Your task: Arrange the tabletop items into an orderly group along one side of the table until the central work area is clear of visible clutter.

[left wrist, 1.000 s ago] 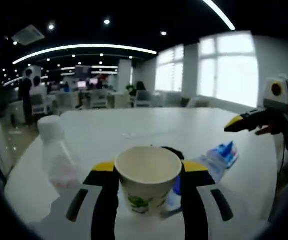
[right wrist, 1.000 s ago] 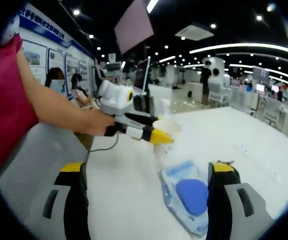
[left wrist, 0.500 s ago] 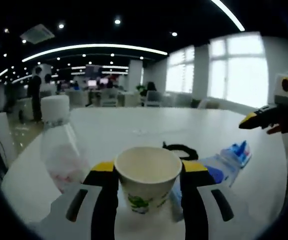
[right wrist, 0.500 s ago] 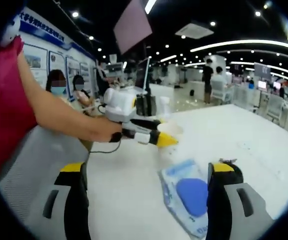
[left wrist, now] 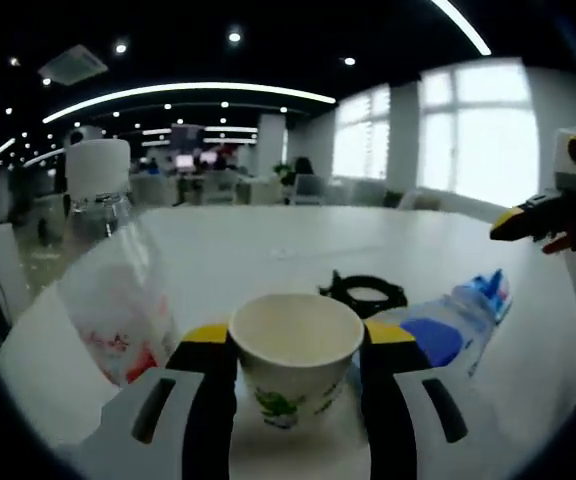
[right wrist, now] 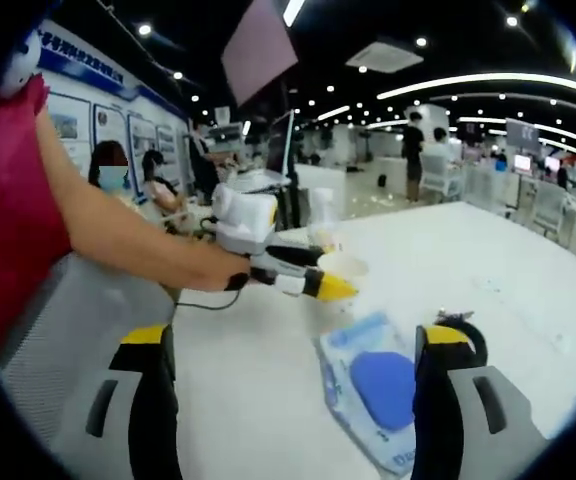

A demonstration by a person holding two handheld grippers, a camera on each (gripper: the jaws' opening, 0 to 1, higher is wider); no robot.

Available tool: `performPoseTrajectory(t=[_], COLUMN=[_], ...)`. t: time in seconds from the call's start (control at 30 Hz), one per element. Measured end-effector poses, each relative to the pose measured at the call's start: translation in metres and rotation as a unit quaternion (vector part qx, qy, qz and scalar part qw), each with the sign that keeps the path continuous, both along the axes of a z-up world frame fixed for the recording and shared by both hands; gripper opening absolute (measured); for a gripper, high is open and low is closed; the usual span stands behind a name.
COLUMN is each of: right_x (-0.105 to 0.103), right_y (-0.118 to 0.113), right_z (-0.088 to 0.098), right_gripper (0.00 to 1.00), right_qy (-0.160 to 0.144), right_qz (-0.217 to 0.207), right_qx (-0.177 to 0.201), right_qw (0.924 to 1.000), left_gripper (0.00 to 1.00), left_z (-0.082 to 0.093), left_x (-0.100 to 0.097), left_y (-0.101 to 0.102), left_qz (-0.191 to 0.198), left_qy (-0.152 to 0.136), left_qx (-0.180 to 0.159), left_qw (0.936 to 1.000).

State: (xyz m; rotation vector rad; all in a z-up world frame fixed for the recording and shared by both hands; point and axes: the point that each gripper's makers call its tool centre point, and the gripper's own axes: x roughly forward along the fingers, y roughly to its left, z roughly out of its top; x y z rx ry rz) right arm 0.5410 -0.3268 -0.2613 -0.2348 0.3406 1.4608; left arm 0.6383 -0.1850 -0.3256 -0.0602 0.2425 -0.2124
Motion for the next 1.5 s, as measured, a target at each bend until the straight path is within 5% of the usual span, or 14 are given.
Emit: performPoseTrajectory(t=[0.9, 1.5], right_x=[0.0, 0.001], right_y=[0.0, -0.003], right_z=[-0.001, -0.001], right_gripper=[0.97, 0.97], right_qy=[0.009, 0.013], right_qz=[-0.007, -0.013], right_qx=[0.004, 0.006], right_qw=[0.9999, 0.9998], left_gripper=[0.45, 0.54], left_z=[-0.013, -0.015], left_x=[-0.009, -0.013], left_y=[0.002, 0.001], left_qz=[-0.002, -0.006], left_qy=[0.029, 0.047], left_qx=[0.034, 0.035], left_qw=[0.999, 0.9982])
